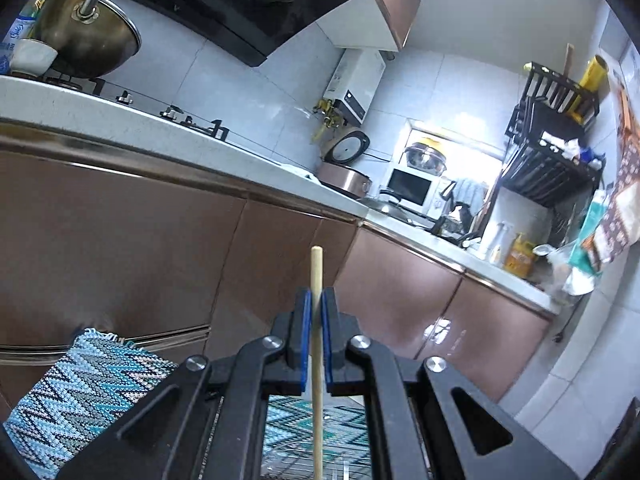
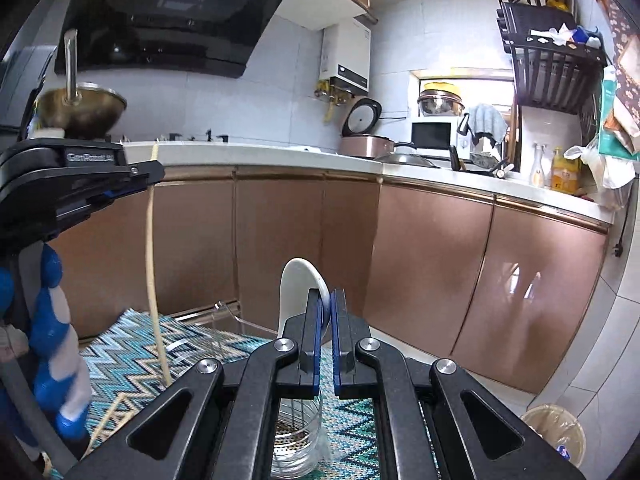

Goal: Organize utensils
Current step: 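Lower the chopstick into the utensil holder with the left tool while the right tool drops the spoon in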

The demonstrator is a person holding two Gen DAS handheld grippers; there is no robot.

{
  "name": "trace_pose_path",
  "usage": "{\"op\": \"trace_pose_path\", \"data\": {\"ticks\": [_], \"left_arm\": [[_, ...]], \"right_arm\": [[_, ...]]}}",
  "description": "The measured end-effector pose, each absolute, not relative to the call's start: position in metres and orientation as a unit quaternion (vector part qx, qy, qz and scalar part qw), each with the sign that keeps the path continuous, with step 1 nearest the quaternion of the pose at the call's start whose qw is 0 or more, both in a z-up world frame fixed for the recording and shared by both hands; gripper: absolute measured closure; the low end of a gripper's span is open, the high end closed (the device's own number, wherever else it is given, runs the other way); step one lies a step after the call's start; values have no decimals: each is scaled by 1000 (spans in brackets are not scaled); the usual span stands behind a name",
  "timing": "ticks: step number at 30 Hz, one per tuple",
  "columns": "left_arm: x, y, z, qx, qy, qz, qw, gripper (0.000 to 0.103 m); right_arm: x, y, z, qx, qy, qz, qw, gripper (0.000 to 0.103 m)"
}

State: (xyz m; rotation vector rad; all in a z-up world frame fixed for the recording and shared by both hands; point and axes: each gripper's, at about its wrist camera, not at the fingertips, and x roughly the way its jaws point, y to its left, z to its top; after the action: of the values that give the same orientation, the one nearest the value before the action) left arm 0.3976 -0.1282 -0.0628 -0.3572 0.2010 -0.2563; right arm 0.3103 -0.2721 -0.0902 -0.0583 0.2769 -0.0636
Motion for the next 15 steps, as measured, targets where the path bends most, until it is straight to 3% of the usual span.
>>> {"op": "trace_pose_path", "data": {"ticks": [11, 15], "left_arm": [[390, -146, -114, -124, 77, -81, 986, 96], [381, -141, -114, -118, 83, -76, 987, 78]], "right_arm": [[318, -267, -134, -12, 166, -27, 986, 97], [315, -267, -135, -10, 171, -21, 985, 87]]}}
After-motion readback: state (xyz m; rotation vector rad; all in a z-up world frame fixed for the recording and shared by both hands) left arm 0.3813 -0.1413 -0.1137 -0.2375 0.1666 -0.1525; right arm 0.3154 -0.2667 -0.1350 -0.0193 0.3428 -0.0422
